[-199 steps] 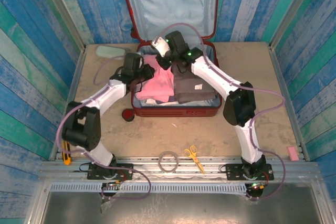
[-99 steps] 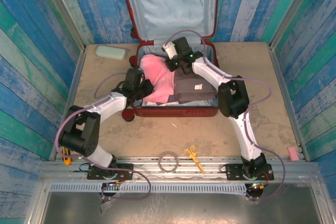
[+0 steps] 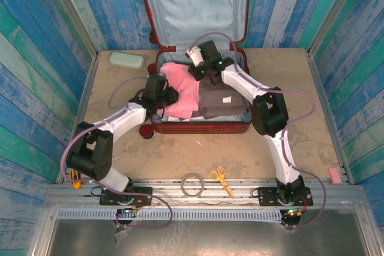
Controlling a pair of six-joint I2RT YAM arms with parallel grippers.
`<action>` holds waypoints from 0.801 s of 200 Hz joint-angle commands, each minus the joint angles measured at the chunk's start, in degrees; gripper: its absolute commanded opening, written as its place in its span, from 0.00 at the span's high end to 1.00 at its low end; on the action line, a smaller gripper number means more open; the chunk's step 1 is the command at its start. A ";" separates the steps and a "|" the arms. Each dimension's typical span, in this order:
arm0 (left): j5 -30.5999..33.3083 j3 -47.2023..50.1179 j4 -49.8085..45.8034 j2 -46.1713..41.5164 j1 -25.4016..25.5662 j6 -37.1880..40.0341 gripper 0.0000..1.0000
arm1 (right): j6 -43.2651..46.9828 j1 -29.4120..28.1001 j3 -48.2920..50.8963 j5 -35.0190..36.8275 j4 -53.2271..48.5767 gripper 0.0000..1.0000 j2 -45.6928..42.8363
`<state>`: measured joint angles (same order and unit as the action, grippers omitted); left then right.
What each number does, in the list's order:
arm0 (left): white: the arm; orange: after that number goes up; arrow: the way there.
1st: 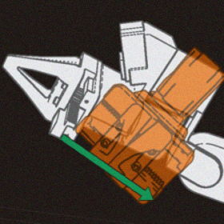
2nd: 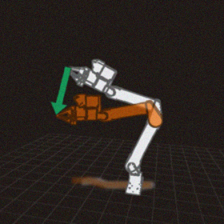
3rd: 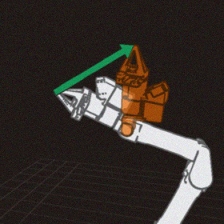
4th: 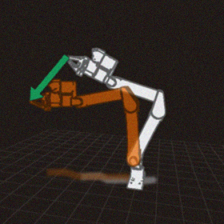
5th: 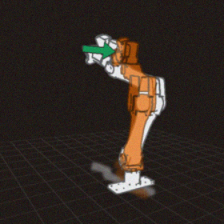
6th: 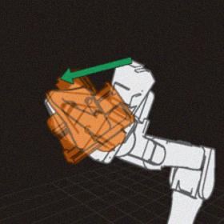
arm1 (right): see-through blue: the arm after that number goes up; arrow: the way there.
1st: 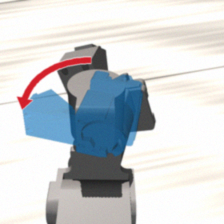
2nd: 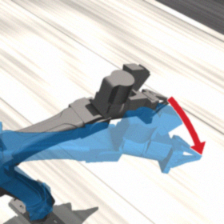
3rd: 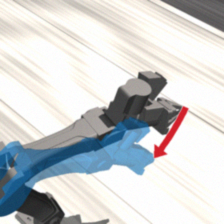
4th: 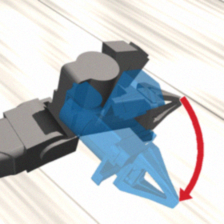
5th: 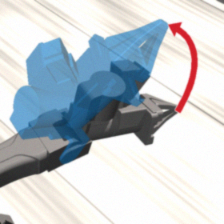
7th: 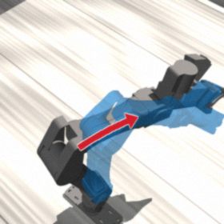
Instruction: Pack the luggage
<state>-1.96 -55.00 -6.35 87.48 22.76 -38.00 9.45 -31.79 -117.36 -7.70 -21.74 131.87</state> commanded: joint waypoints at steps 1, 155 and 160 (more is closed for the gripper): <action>7.21 -9.73 -7.13 -6.00 -0.08 6.18 0.58 | 0.48 -0.29 1.61 -0.24 -2.17 0.59 -7.46; 2.54 -35.43 -19.60 30.82 -3.42 5.75 0.86 | -2.29 -8.67 25.96 -3.53 3.36 0.70 -13.05; 3.21 -34.94 -19.57 31.54 -3.42 5.74 0.86 | -2.25 -8.94 26.42 -3.06 3.16 0.71 -12.67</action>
<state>-1.15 -88.92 -21.69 112.57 19.29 -32.80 8.34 -39.51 -92.64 -11.57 -17.50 116.51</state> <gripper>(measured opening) 0.152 0.302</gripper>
